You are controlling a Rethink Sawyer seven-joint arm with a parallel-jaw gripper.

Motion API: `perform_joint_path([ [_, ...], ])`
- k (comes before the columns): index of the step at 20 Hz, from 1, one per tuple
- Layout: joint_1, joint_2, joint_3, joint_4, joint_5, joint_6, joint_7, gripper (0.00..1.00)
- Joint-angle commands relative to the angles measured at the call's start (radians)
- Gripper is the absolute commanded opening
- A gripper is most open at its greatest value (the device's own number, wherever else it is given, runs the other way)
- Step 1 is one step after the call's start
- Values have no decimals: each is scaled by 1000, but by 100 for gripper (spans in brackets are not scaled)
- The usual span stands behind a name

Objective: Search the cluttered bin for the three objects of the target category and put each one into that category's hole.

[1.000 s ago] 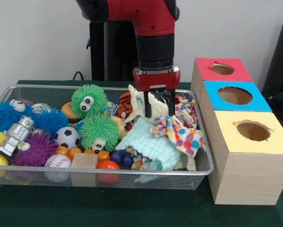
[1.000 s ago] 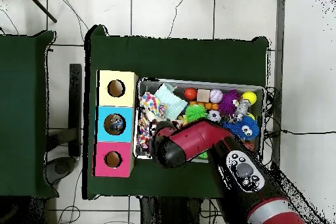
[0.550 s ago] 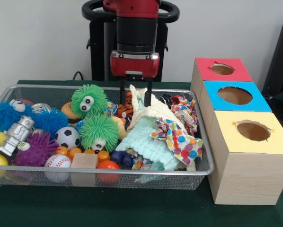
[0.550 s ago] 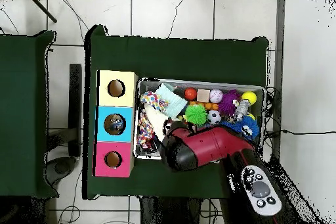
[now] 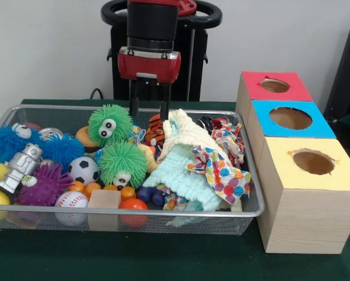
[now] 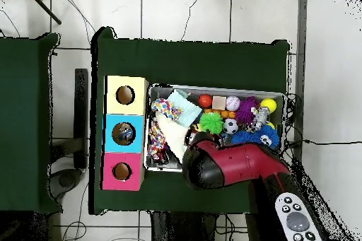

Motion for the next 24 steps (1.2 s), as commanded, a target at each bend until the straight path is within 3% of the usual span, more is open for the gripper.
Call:
perform_joint_path([
  [1,1,45,-67,-15,18,-71,123,100],
  [5,81,113,-209,-112,-14,-43,181,100],
  [11,89,206,-265,-156,-7,-60,147,100],
  [16,87,260,-279,-189,-2,-107,127,100],
  [24,68,274,-251,-194,-2,-140,72,100],
])
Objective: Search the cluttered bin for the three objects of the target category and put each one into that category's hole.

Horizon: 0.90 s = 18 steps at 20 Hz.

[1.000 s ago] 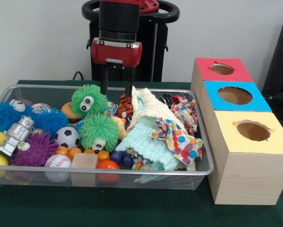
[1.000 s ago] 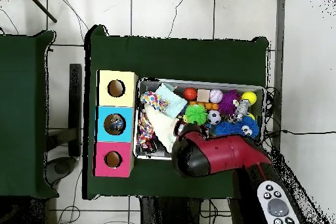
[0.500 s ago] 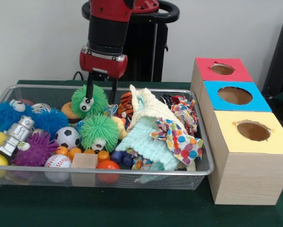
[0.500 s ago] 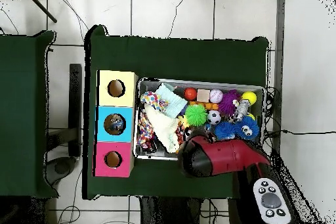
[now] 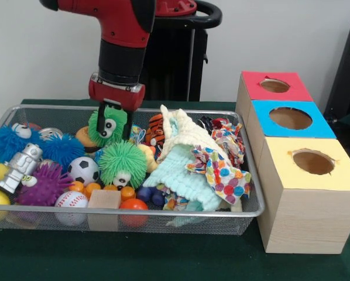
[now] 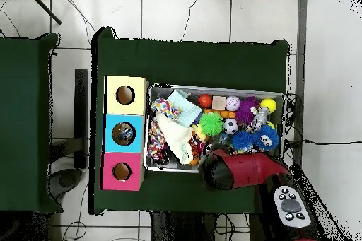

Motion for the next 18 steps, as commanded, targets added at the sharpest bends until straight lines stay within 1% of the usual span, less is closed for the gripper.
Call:
perform_joint_path([
  [1,-33,57,31,-93,-10,-69,48,100],
  [2,-46,59,52,-94,-17,-67,24,100],
  [3,-79,60,105,-89,-33,-54,-29,100],
  [4,-93,62,129,-87,-41,-50,-52,100],
  [5,-122,67,174,-81,-54,-38,-95,100],
  [7,-156,73,224,-75,-69,-21,-136,100],
  [9,-188,76,253,-74,-85,-11,-161,100],
  [14,-191,89,266,-93,-117,-11,-141,100],
  [16,-196,100,282,-107,-143,-15,-149,100],
  [18,-213,105,312,-103,-158,-9,-166,100],
])
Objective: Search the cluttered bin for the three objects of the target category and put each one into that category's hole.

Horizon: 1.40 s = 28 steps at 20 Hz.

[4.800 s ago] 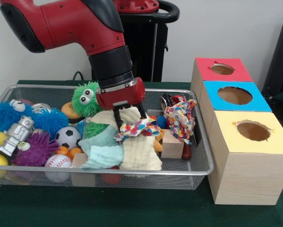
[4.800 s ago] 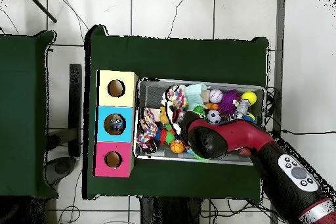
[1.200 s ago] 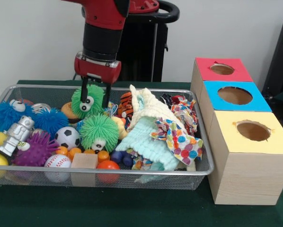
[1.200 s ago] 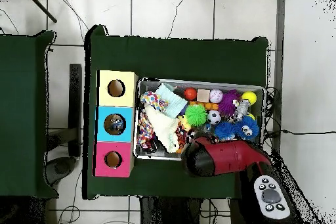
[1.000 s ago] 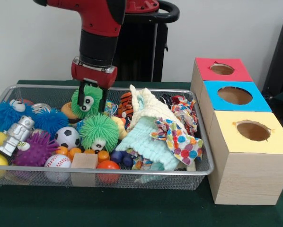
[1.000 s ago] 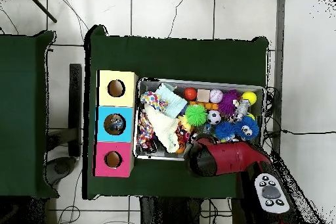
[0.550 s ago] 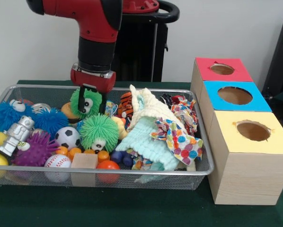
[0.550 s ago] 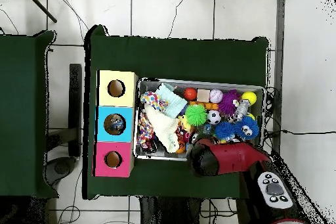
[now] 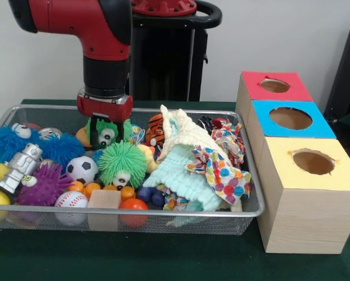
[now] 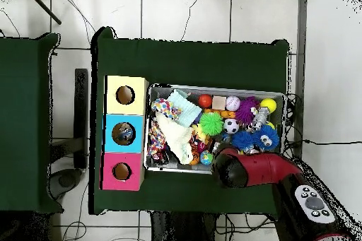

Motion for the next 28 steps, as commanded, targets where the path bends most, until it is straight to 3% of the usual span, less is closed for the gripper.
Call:
perform_joint_path([
  [1,-32,48,171,-93,-93,14,-177,100],
  [11,-80,68,257,-94,-121,23,-165,100],
  [20,-87,62,271,-92,-156,6,-152,100],
  [23,-141,79,336,-81,-153,-9,-164,100],
  [28,-70,65,223,-129,-165,-38,-55,100],
])
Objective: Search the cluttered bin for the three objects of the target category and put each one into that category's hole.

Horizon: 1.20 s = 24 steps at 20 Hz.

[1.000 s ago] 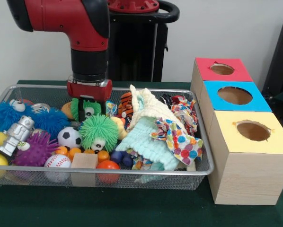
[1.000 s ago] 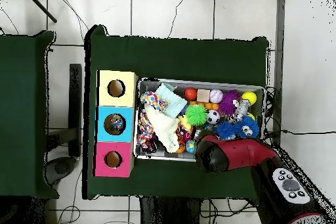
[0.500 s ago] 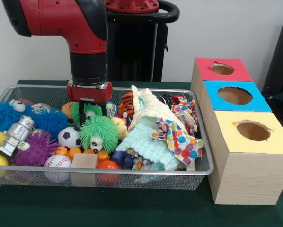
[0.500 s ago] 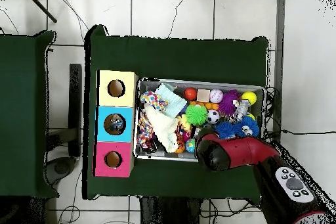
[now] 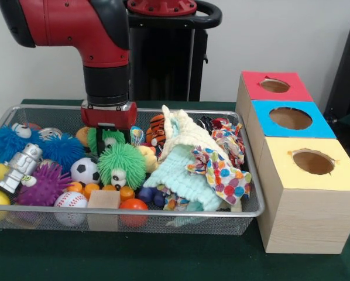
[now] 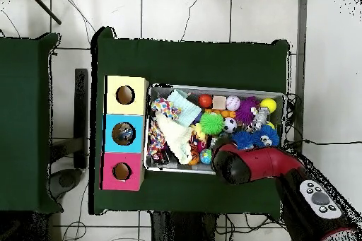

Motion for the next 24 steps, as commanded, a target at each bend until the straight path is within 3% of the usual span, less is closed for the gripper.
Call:
perform_joint_path([
  [1,56,35,36,-135,-61,-57,-31,100],
  [6,155,37,-140,-180,15,-192,156,100],
  [9,255,60,-296,-238,60,-191,234,100],
  [13,328,75,-427,-254,152,-185,291,100],
  [19,425,116,-593,-259,305,-232,318,100],
  [24,463,145,-655,-257,384,-285,277,100],
])
